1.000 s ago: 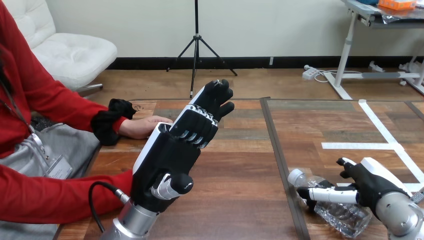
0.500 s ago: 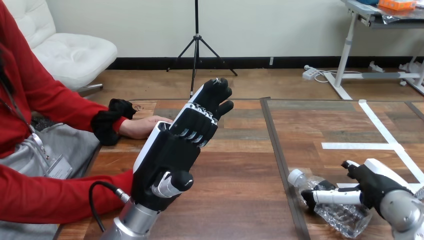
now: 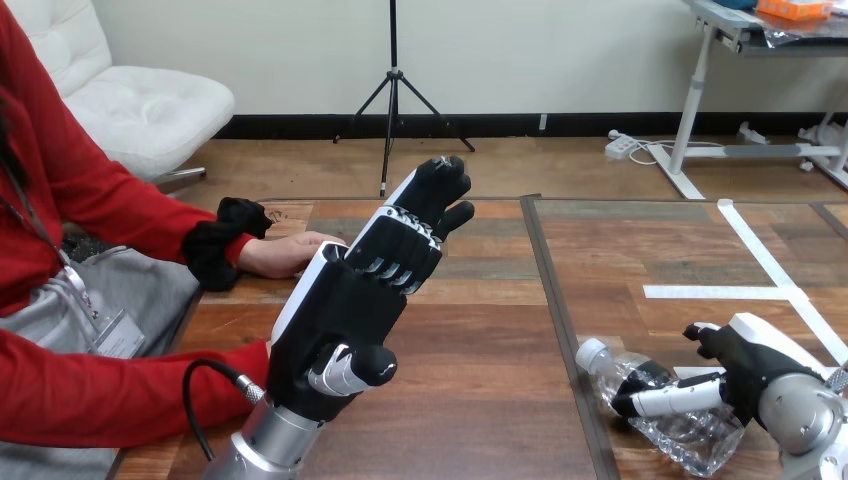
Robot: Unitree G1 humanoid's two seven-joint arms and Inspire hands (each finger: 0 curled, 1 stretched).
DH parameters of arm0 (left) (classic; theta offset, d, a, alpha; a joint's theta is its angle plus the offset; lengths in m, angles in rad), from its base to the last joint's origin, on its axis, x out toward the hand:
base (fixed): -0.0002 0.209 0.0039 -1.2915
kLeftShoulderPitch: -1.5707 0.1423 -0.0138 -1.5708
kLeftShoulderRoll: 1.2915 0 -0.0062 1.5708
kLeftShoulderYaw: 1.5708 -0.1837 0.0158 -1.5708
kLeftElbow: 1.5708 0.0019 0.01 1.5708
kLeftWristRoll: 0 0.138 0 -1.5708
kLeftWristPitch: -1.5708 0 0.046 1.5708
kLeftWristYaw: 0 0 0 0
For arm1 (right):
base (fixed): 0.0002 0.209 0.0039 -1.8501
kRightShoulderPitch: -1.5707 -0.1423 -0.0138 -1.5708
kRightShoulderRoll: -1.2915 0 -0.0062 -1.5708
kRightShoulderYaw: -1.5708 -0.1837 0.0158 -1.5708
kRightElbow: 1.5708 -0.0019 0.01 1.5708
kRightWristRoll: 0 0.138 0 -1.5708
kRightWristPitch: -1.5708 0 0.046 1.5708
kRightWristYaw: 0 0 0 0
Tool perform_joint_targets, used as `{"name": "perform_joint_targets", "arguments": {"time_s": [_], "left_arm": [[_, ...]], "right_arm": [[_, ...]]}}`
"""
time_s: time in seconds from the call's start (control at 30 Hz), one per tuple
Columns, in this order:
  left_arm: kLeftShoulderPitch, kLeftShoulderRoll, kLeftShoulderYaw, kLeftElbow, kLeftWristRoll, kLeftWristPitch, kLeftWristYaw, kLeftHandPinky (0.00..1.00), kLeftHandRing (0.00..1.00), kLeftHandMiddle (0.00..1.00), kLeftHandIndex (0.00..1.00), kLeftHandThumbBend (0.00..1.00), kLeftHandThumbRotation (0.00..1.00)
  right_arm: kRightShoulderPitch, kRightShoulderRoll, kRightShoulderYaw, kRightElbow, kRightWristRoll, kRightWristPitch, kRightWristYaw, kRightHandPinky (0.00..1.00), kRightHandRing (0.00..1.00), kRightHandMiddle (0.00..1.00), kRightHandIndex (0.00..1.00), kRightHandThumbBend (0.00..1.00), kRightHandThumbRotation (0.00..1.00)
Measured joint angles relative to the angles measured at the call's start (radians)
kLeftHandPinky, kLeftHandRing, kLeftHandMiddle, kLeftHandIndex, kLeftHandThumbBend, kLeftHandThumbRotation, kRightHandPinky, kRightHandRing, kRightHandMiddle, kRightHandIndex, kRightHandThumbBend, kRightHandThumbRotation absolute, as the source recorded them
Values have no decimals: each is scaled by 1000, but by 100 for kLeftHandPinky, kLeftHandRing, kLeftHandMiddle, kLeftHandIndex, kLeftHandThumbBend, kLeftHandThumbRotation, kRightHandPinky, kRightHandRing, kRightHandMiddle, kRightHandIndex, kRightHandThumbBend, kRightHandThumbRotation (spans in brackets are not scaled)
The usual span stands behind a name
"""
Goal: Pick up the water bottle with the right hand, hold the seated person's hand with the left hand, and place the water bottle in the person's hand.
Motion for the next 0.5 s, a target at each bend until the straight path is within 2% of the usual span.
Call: {"name": "perform_joint_targets", "arguments": {"time_s": [0.13, 0.2, 0.5], "left_arm": [[0, 0, -1, 0, 0, 0, 0, 98, 99, 98, 95, 100, 65], [0, 0, -1, 0, 0, 0, 1, 98, 99, 98, 95, 100, 65], [-1, 0, -3, 0, 2, -3, 12, 96, 98, 98, 95, 100, 65]], "right_arm": [[0, 0, 1, 0, -2, 0, -6, 43, 65, 80, 87, 100, 24], [0, 1, 1, 0, -1, 0, -12, 42, 63, 76, 83, 100, 18], [10, 6, 2, 0, 5, -12, -45, 43, 61, 69, 71, 99, 4]]}}
